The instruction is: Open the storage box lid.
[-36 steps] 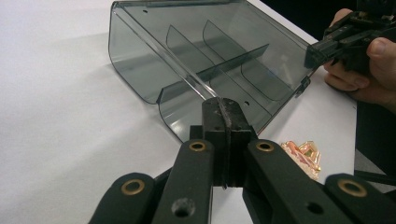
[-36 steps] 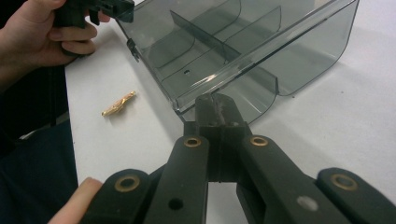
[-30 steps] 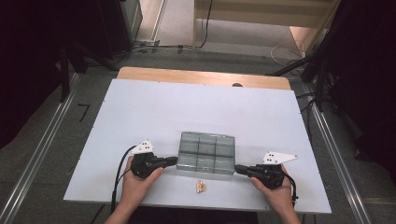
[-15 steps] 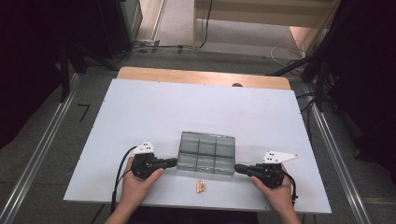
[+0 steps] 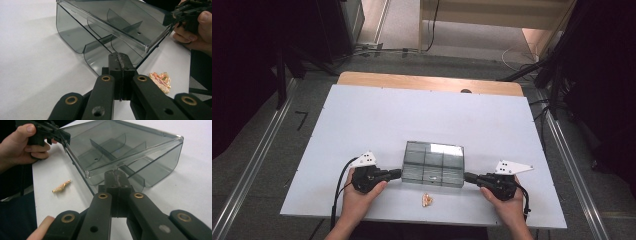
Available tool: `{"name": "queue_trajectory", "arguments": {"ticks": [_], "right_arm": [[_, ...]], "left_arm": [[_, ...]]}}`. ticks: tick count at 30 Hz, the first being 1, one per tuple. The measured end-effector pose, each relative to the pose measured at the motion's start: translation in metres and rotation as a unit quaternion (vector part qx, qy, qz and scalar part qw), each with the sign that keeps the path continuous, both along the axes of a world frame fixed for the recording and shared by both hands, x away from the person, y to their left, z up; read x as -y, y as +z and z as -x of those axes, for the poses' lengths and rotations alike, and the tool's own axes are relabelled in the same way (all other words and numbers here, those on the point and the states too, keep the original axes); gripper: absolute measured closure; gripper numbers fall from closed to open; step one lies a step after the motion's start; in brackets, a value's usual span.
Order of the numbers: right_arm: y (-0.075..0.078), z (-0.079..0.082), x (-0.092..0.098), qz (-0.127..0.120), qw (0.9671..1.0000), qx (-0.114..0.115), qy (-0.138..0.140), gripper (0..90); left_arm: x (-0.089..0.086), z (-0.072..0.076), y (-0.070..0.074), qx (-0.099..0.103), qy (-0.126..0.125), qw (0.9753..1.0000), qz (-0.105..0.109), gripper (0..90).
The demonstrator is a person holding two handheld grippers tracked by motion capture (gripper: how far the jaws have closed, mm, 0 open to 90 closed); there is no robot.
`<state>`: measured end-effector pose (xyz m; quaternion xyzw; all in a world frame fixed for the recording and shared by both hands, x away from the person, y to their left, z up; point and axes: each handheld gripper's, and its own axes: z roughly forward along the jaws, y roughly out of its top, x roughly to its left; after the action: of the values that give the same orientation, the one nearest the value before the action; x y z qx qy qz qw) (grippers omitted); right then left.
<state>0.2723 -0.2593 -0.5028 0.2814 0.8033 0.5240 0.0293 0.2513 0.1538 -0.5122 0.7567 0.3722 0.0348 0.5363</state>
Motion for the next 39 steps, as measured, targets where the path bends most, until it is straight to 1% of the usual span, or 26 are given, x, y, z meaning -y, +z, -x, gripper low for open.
{"name": "queue_trajectory", "arguments": {"ticks": [3,5,6,10,12,19,21,23,25,27,30,32,35,38,39], "right_arm": [[0.003,0.001,-0.003,-0.004,1.0000,0.005,0.002,88.5],[0.005,0.003,-0.005,-0.004,0.9999,0.010,0.001,88.5],[0.007,0.003,-0.006,-0.004,0.9999,0.013,0.000,88.5],[0.014,0.005,-0.007,-0.011,0.9997,0.019,-0.010,88.5],[0.018,0.006,-0.009,-0.013,0.9996,0.023,-0.013,88.5],[0.033,0.006,-0.017,-0.013,0.9991,0.035,-0.019,88.6],[0.037,0.006,-0.017,-0.016,0.9989,0.038,-0.021,88.5],[0.042,0.005,-0.018,-0.019,0.9987,0.040,-0.024,88.6],[0.047,0.003,-0.018,-0.021,0.9985,0.043,-0.025,88.5],[0.052,0.001,-0.019,-0.022,0.9983,0.046,-0.027,88.5],[0.058,-0.002,-0.020,-0.020,0.9981,0.049,-0.033,88.5],[0.061,-0.004,-0.021,-0.019,0.9980,0.048,-0.036,88.5],[0.066,-0.008,-0.022,-0.020,0.9978,0.049,-0.041,88.5],[0.070,-0.012,-0.023,-0.019,0.9977,0.049,-0.044,88.5],[0.072,-0.014,-0.023,-0.019,0.9978,0.046,-0.044,88.5]], "left_arm": [[0.000,0.000,0.003,0.012,-0.001,0.9999,-0.001,89.9],[0.001,-0.001,0.007,0.024,-0.003,0.9997,0.002,89.9],[0.002,-0.001,0.009,0.030,-0.009,0.9995,0.006,90.0],[0.009,-0.001,0.016,0.058,-0.020,0.9981,0.001,89.9],[0.012,-0.003,0.020,0.068,-0.024,0.9974,-0.002,89.9],[0.010,-0.007,0.032,0.095,-0.025,0.9951,0.012,89.5],[0.008,-0.007,0.035,0.098,-0.022,0.9948,0.015,88.2],[0.005,-0.008,0.037,0.094,-0.019,0.9951,0.026,80.5],[0.002,-0.009,0.039,0.091,-0.019,0.9951,0.033,75.8],[0.000,-0.010,0.042,0.094,-0.012,0.9952,0.025,68.8],[0.001,-0.015,0.047,0.095,-0.009,0.9951,0.022,55.5],[0.004,-0.021,0.050,0.098,-0.006,0.9950,0.014,45.7],[0.008,-0.034,0.052,0.098,0.002,0.9950,0.014,32.4],[0.013,-0.049,0.052,0.088,0.010,0.9959,0.018,16.8],[0.016,-0.055,0.052,0.080,0.012,0.9966,0.014,8.4]]}}
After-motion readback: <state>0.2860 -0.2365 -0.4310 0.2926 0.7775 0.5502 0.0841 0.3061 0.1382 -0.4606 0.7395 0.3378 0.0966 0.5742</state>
